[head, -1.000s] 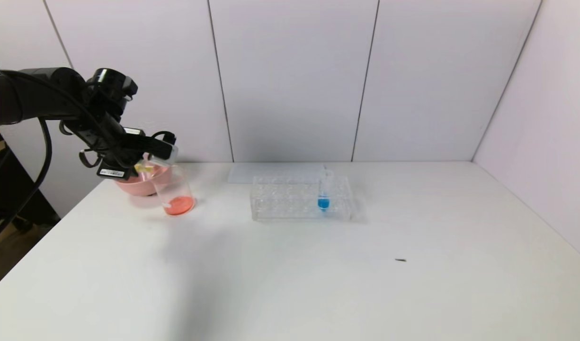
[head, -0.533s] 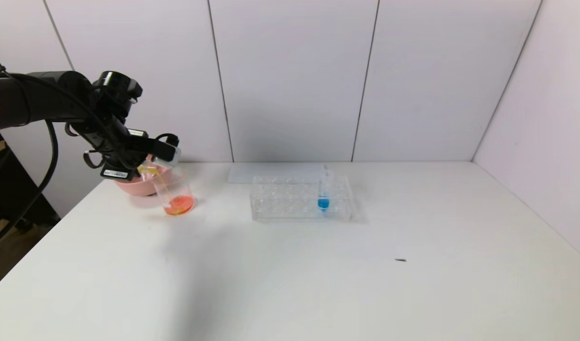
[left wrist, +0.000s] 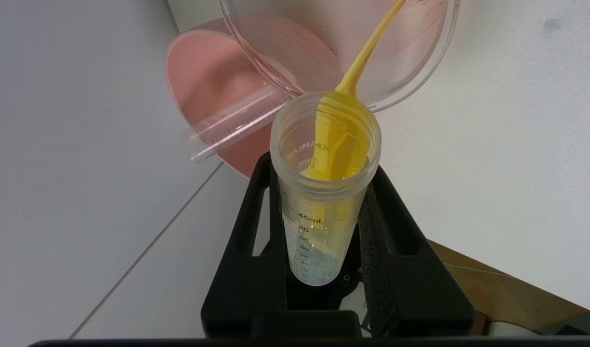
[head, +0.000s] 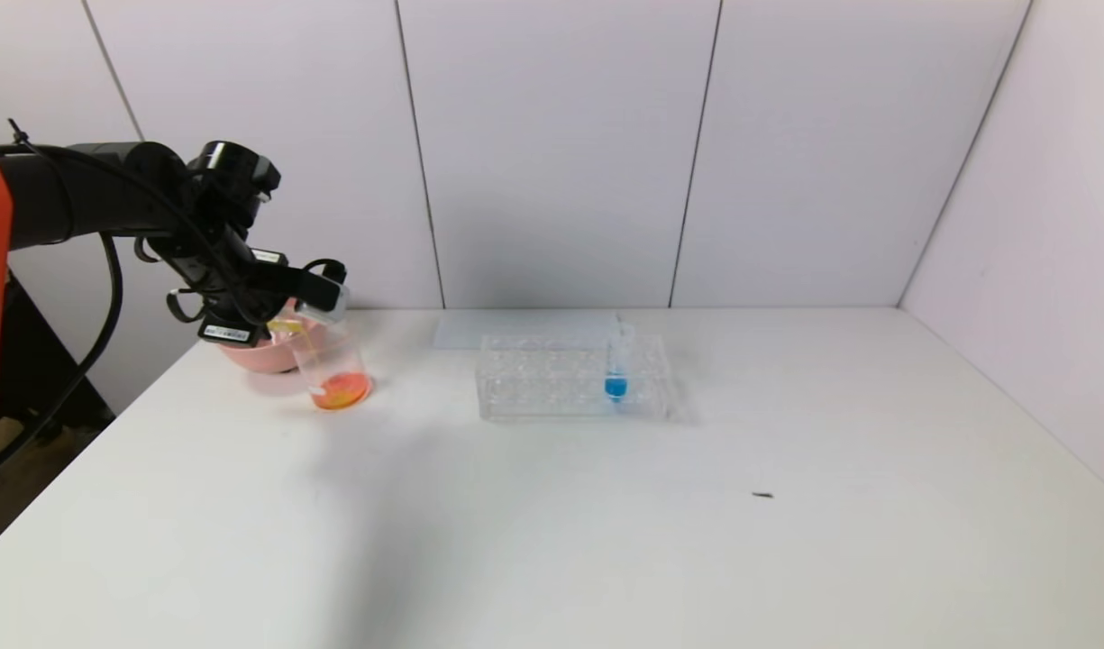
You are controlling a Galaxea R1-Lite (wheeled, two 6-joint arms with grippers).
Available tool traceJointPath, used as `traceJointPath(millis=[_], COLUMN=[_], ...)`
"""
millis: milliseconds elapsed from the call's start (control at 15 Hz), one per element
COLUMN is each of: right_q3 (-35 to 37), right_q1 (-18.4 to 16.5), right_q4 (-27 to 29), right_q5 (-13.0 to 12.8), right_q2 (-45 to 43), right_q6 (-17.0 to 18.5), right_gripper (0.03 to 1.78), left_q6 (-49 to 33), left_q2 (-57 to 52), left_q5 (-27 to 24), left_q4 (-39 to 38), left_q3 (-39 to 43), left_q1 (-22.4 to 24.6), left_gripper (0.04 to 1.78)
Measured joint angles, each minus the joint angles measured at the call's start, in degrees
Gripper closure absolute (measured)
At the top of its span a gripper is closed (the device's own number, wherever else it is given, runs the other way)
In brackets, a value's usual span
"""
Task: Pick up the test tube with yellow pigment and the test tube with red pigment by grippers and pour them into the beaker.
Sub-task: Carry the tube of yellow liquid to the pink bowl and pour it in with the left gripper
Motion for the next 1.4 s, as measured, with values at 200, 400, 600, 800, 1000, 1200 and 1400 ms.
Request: traceJointPath(millis=[200, 400, 600, 800, 1000, 1200, 1400], right_q3=[0.00, 0.00, 0.00, 0.00, 0.00, 0.00, 0.00], right_q1=[0.00, 0.00, 0.00, 0.00, 0.00, 0.00, 0.00], right_q4=[0.00, 0.00, 0.00, 0.00, 0.00, 0.00, 0.00], right_q5=[-0.02, -0.02, -0.02, -0.02, -0.02, -0.02, -0.02], right_q2=[0.00, 0.00, 0.00, 0.00, 0.00, 0.00, 0.00], right_q6=[-0.02, 0.00, 0.02, 0.00, 0.00, 0.00, 0.02], right_gripper=[0.11, 0.11, 0.11, 0.11, 0.11, 0.11, 0.11], left_q6=[0.02, 0.05, 0.16, 0.27, 0.30, 0.66, 1.10], left_q2=[0.02, 0.02, 0.02, 0.02, 0.02, 0.02, -0.02], left_q5=[0.22, 0.22, 1.40, 1.60, 1.74, 1.85, 2.82], left_q4=[0.00, 0.05, 0.00, -0.05, -0.09, -0.13, -0.17], left_q3=[0.00, 0.00, 0.00, 0.00, 0.00, 0.00, 0.00], left_q1=[-0.17, -0.22, -0.28, -0.41, -0.56, -0.78, -0.89], left_gripper=[1.37, 1.37, 1.37, 1.37, 1.37, 1.37, 1.37])
